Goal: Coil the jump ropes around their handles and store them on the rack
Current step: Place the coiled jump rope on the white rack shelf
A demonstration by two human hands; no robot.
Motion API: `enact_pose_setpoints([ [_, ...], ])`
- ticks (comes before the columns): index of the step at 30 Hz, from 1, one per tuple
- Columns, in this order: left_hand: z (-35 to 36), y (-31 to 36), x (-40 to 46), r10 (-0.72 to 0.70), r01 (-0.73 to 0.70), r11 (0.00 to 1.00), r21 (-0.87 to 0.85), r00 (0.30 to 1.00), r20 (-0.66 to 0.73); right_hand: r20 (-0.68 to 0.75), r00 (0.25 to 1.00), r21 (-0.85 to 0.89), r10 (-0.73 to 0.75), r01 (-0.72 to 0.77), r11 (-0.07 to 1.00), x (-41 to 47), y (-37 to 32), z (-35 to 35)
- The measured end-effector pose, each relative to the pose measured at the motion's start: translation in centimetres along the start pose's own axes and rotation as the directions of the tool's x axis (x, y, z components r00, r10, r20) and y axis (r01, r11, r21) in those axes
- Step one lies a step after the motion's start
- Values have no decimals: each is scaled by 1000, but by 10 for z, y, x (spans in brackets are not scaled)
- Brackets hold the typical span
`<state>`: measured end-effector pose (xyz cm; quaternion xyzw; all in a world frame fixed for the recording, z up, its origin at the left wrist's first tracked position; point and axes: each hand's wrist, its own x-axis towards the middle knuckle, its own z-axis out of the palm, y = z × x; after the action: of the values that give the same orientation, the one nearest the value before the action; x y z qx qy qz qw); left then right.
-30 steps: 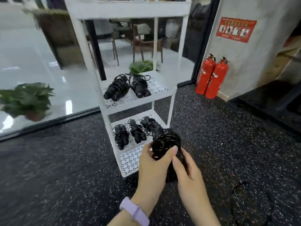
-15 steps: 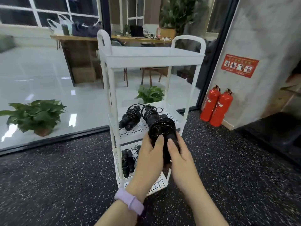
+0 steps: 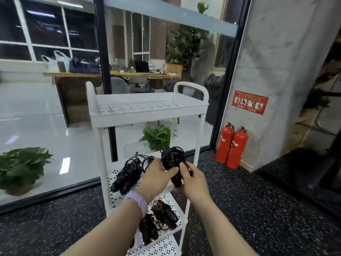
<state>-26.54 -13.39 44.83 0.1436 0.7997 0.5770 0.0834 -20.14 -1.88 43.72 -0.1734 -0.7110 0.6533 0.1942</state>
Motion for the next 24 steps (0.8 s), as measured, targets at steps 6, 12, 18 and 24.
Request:
enact_pose_setpoints([
  [6,7,-10,48,181,-127,872,473,981,-72,12,999,-177,-44,46,983,53,11,2],
  [12,17,-32,69,286,-115,605,788,955,-80,10,999,-445,-45,45,895,82,27,3],
  [18,25,-55,66,289,-80,331,940,957,-21,81,996,-900,-34,88,427,89,38,10],
  [24,26,-52,49,283,-74,361,930,959,-34,143,984,-885,-108,176,431,69,33,-1],
])
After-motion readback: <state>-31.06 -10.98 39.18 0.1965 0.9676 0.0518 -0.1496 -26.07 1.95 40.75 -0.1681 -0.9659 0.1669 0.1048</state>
